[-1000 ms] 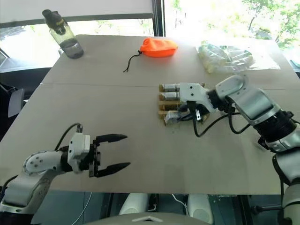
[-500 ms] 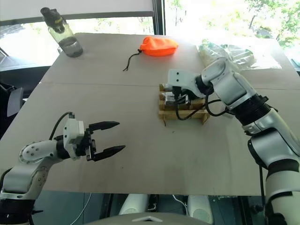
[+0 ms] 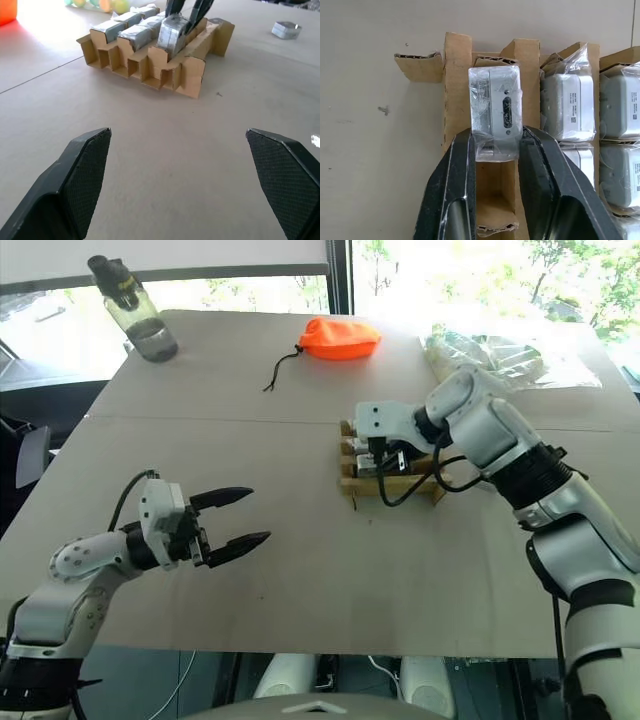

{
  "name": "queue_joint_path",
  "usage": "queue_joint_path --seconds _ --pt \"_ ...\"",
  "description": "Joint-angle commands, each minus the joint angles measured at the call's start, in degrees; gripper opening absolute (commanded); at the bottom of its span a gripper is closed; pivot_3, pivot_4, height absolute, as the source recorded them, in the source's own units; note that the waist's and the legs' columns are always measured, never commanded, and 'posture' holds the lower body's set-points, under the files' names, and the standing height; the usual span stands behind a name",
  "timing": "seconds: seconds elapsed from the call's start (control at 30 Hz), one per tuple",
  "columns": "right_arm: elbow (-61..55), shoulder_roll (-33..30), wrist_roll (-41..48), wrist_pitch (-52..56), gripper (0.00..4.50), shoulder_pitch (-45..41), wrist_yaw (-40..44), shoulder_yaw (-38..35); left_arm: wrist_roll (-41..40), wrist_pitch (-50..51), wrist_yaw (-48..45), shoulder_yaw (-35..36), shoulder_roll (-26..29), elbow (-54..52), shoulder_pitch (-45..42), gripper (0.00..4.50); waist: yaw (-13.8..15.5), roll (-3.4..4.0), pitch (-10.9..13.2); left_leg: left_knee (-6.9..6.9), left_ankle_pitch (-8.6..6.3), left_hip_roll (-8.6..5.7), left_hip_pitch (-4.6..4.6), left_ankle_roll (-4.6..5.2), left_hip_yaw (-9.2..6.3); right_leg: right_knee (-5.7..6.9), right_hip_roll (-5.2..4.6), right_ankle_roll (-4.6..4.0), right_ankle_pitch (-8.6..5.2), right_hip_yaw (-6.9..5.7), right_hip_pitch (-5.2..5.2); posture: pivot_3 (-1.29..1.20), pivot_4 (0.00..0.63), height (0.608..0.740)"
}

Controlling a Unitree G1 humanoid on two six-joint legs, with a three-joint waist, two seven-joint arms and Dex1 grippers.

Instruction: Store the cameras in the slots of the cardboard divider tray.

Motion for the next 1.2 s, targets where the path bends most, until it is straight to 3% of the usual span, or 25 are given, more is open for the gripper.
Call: queue_joint_path --seconds 0.03,0.3,0.33,0.53,0.7,0.9,1.0,1.1,1.17,1.2 --pt "0.67 -0.80 -2.90 -1.42 0.63 0.12 0.76 0.25 -1.79 1.22 0.74 1.42 -0.33 -2.66 -0.43 4.50 0.01 0.00 0.00 0.00 0.00 -0.01 0.00 0.00 0.00 0.00 0.00 0.00 0.00 0.00 0.00 0.00 0.150 0.726" --pt "0.42 0.42 -3.88 -1.75 0.63 0.69 1.80 -0.34 -1.83 1.80 1.09 1.14 -0.86 -3.53 -0.38 4.50 -0.06 0.00 0.00 0.01 0.05 -0.07 0.00 -0.09 -0.01 0.02 0.01 0.00 0.00 -0.02 0.01 0.00 0.150 0.726" --pt "0.26 0.25 -3.91 -2.26 1.66 0.86 2.13 -0.45 -1.69 1.69 1.00 0.95 -0.93 -3.51 -0.43 4.50 -0.06 0.00 0.00 0.01 0.06 -0.07 0.00 -0.09 -0.02 0.02 0.01 0.00 0.00 -0.03 0.01 0.00 0.150 0.726" --pt "-2.32 -1.68 -1.48 0.94 4.29 1.19 2.93 -5.25 -1.34 1.59 0.44 0.13 -1.24 -3.18 -1.20 4.50 -0.08 0.00 0.00 0.01 0.06 -0.11 0.00 -0.10 -0.01 0.02 0.01 0.00 0.00 -0.02 0.01 0.00 0.150 0.726" --pt "-10.93 -6.80 4.95 9.88 4.29 4.37 3.08 -14.01 -1.48 1.81 -0.32 -1.17 -1.56 -3.41 -2.54 4.50 0.10 -0.01 0.00 0.01 0.06 -0.10 -0.03 -0.11 -0.04 0.00 0.00 0.00 0.00 -0.04 0.01 0.00 0.150 0.726" --pt "-22.81 -14.72 12.72 22.37 4.29 19.71 -3.06 -31.42 -2.12 3.88 -0.11 -4.42 -3.30 -5.07 -6.68 4.50 0.31 -0.07 -0.02 0.04 0.06 -0.12 -0.05 -0.11 -0.13 0.01 -0.02 0.00 0.00 -0.12 0.07 0.00 0.150 0.726" --pt "-23.14 -17.85 14.10 20.77 4.29 31.04 -7.32 -43.02 -2.40 4.97 -0.53 -6.18 -3.92 -5.56 -9.18 4.50 0.44 -0.10 -0.03 0.06 0.06 -0.15 -0.04 -0.10 -0.24 -0.01 -0.06 0.00 0.00 -0.19 0.18 0.00 0.150 0.726" --pt "-24.45 -17.16 15.99 17.47 4.29 45.13 -9.54 -57.54 -2.65 6.02 -1.51 -7.98 -4.38 -5.16 -11.84 4.50 0.71 -0.14 -0.03 0.07 0.07 -0.21 0.03 -0.10 -0.23 -0.01 -0.05 0.00 0.00 -0.17 0.22 0.00 0.150 0.726" --pt "-26.18 -16.72 16.90 13.31 4.29 53.24 -9.68 -62.88 -2.74 6.41 -2.02 -8.87 -4.77 -4.73 -13.11 4.50 0.74 -0.11 -0.01 0.02 0.07 -0.21 0.15 -0.10 -0.31 -0.06 -0.01 0.01 -0.01 -0.23 0.40 0.00 0.150 0.726" --pt "-27.10 -13.75 18.13 8.89 4.29 56.91 -10.75 -67.50 -2.54 6.43 -2.59 -9.52 -4.97 -4.34 -13.88 4.50 0.69 -0.11 -0.01 0.00 0.07 -0.21 0.22 -0.10 -0.27 -0.03 -0.02 0.01 -0.01 -0.14 0.41 0.00 0.150 0.726"
